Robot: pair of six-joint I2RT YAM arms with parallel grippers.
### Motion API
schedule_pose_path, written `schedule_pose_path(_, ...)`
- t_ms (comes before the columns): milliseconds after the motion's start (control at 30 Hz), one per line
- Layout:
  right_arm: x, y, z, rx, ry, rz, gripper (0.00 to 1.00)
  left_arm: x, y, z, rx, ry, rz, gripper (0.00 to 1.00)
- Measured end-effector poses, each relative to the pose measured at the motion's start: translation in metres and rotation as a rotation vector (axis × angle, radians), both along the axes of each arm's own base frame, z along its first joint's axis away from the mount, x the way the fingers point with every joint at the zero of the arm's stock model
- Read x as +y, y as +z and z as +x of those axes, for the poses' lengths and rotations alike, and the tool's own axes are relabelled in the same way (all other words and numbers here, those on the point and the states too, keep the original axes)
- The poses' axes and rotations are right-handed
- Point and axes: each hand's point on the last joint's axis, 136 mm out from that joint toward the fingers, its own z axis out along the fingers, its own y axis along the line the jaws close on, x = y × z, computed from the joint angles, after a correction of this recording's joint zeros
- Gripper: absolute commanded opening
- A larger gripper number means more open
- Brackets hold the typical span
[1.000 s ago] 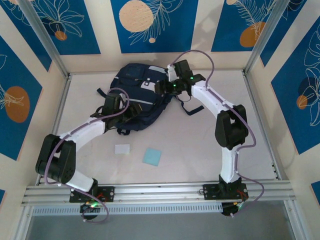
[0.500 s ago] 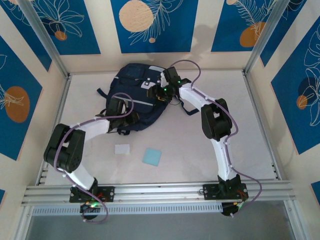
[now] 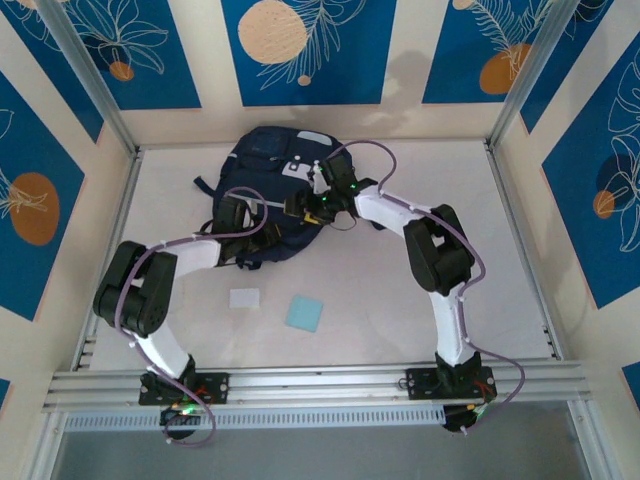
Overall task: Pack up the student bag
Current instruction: Unzip the student bag at the top-center of the table.
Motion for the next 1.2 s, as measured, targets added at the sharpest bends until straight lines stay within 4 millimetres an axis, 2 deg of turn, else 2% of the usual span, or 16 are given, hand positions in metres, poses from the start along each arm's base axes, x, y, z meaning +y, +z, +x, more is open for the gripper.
schedule_pose_path(100, 0.003, 0.008, -0.009, -0.002, 0.009, -0.01, 0.66, 0.0, 0.0, 0.001, 0.002, 0.001, -0.009, 0.37)
schedule_pose_path(333, -0.013, 0.017, -0.018, -0.002, 0.02, -0.064, 0.66, 0.001, 0.009, -0.004, -0.019, -0.029, 0.013, 0.51)
schedule_pose_path(433, -0.024, 0.022, -0.007, -0.026, 0.008, -0.099, 0.64, 0.007, 0.017, -0.011, -0.026, -0.04, 0.05, 0.53)
schedule_pose_path(600, -0.034, 0.038, 0.036, -0.111, -0.043, -0.118, 0.6, 0.014, 0.039, -0.023, -0.051, -0.053, 0.086, 0.55)
schedule_pose_path(667, -0.035, 0.035, 0.052, -0.127, -0.061, -0.126, 0.58, 0.013, 0.047, -0.026, -0.066, -0.059, 0.088, 0.56)
schedule_pose_path(767, -0.035, 0.018, 0.07, -0.12, -0.081, -0.156, 0.56, 0.012, 0.055, -0.029, -0.081, -0.062, 0.087, 0.57)
schedule_pose_path(933, -0.041, -0.013, 0.076, -0.085, -0.109, -0.217, 0.61, 0.009, 0.05, -0.03, -0.07, -0.064, 0.087, 0.59)
schedule_pose_path(967, -0.041, -0.014, 0.077, -0.084, -0.111, -0.22, 0.58, 0.008, 0.046, -0.028, -0.065, -0.062, 0.088, 0.59)
schedule_pose_path(1033, -0.039, -0.013, 0.077, -0.086, -0.11, -0.215, 0.42, 0.007, 0.036, -0.025, -0.048, -0.059, 0.09, 0.59)
schedule_pose_path(1067, -0.037, -0.013, 0.077, -0.084, -0.109, -0.207, 0.23, 0.007, 0.029, -0.023, -0.033, -0.058, 0.094, 0.59)
schedule_pose_path(1100, -0.035, -0.013, 0.078, -0.084, -0.107, -0.203, 0.08, 0.006, 0.022, -0.022, -0.02, -0.059, 0.098, 0.59)
schedule_pose_path(1133, -0.035, -0.013, 0.078, -0.08, -0.11, -0.202, 0.0, 0.006, 0.014, -0.02, -0.006, -0.058, 0.105, 0.59)
schedule_pose_path(1200, -0.036, -0.015, 0.078, -0.057, -0.119, -0.19, 0.0, 0.004, 0.006, -0.012, 0.007, -0.057, 0.115, 0.59)
